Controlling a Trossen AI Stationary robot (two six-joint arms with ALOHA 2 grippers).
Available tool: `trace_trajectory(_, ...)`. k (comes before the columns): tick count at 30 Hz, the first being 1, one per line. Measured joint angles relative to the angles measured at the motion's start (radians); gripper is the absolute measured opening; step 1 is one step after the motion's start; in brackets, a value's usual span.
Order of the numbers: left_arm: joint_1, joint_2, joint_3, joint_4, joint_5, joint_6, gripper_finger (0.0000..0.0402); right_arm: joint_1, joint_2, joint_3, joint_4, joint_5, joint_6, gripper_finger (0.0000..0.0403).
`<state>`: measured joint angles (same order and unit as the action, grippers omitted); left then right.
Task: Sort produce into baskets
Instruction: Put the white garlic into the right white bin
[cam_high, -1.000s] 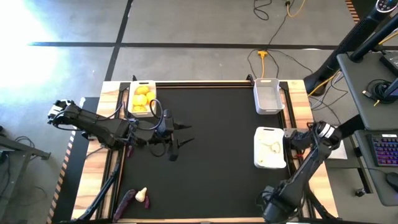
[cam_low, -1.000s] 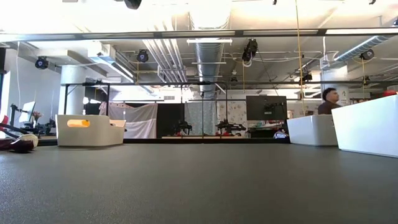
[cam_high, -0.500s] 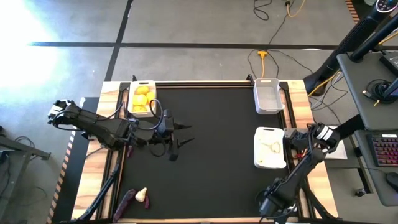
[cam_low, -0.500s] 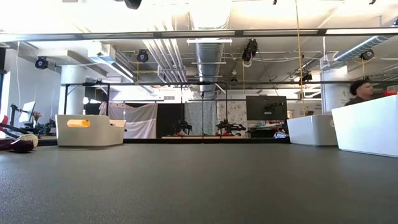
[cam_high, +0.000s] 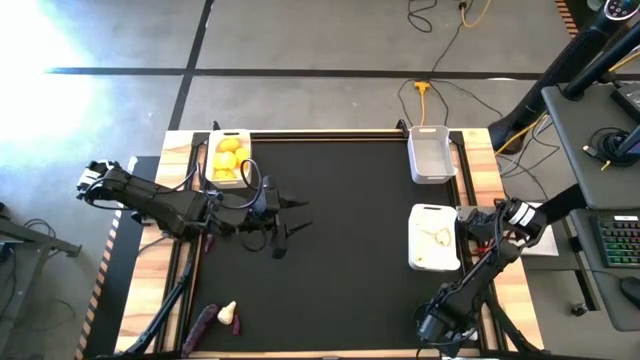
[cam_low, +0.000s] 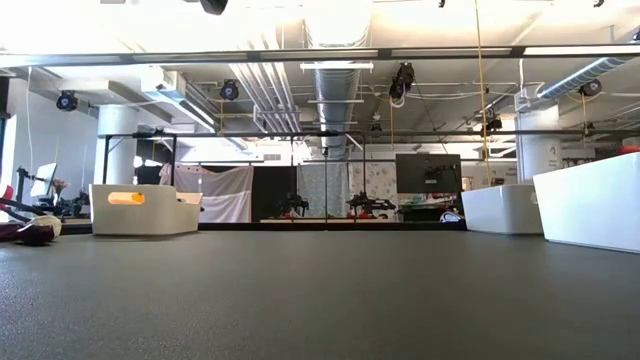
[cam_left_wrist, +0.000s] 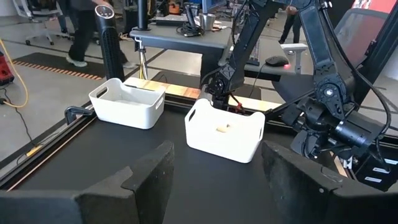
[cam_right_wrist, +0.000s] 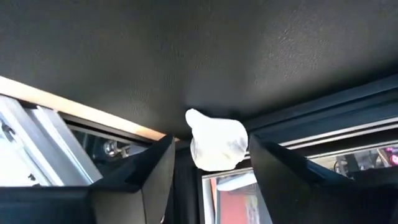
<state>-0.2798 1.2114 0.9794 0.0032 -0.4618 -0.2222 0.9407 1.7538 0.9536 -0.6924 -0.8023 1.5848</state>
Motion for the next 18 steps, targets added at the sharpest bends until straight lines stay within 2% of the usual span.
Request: trace_trajectory(18, 0.0, 0.0, 0.0, 0.001, 0.0, 0.0, 0.0223, 0.014, 0.0, -0.015, 0.033, -0.017, -0.026, 0.0107)
